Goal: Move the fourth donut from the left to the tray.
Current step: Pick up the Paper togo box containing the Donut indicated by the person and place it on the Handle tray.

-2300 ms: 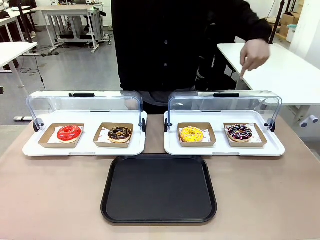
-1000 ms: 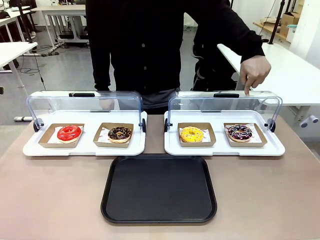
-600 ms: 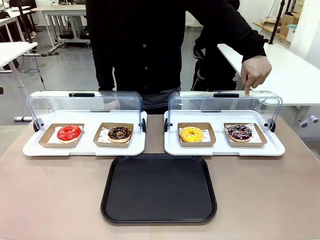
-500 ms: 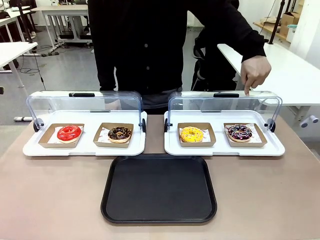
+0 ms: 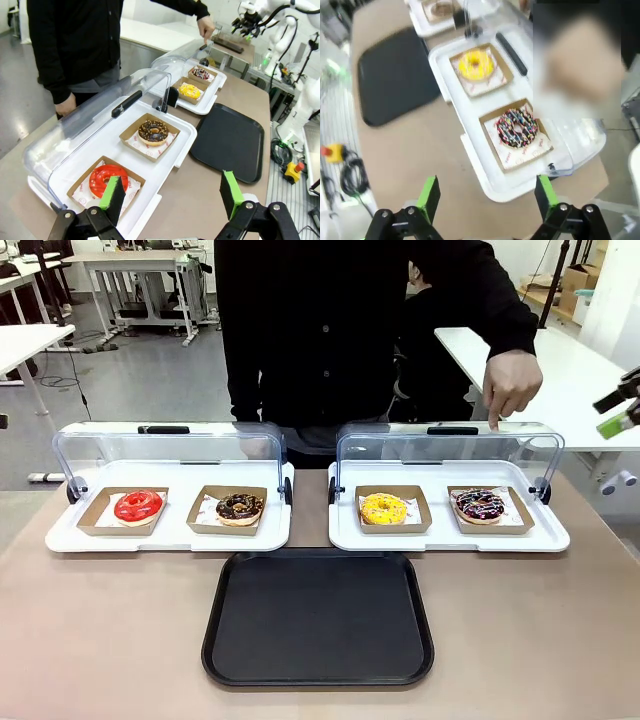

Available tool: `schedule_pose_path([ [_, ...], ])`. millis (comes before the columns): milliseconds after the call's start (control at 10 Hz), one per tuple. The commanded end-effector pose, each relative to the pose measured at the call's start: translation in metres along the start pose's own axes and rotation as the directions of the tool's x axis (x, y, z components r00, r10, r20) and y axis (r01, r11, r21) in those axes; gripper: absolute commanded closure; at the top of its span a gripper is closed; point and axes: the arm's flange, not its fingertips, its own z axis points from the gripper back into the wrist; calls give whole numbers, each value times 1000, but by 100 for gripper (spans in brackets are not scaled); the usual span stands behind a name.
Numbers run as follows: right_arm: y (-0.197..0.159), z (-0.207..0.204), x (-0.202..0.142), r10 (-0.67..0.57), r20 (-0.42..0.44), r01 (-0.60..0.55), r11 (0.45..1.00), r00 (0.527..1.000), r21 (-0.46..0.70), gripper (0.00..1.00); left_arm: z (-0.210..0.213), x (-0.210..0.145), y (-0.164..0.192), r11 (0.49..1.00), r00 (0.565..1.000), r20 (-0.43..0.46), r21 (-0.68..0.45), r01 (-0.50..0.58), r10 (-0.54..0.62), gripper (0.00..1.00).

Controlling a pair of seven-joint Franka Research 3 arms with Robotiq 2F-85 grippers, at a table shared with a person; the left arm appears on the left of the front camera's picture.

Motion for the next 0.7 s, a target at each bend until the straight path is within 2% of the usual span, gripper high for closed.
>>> schedule_pose_path([
  [0,21,-37,-2,156,-155,-165,985,976,-50,0,2,2,0,1000,1000,-1,-11,-3,3,0],
  [200,35,-77,4,282,-293,-310,949,914,-51,0,2,2,0,1000,1000,-1,-11,-3,3,0],
  [300,39,-90,3,309,-324,-344,937,894,-54,0,2,2,0,1000,1000,-1,-11,-3,3,0],
  [500,42,-107,-2,298,-321,-339,938,899,-78,0,2,2,0,1000,1000,-1,-11,-3,3,0],
  [600,37,-97,7,298,-315,-318,948,901,-15,0,2,2,0,1000,1000,-1,-11,-3,3,0],
])
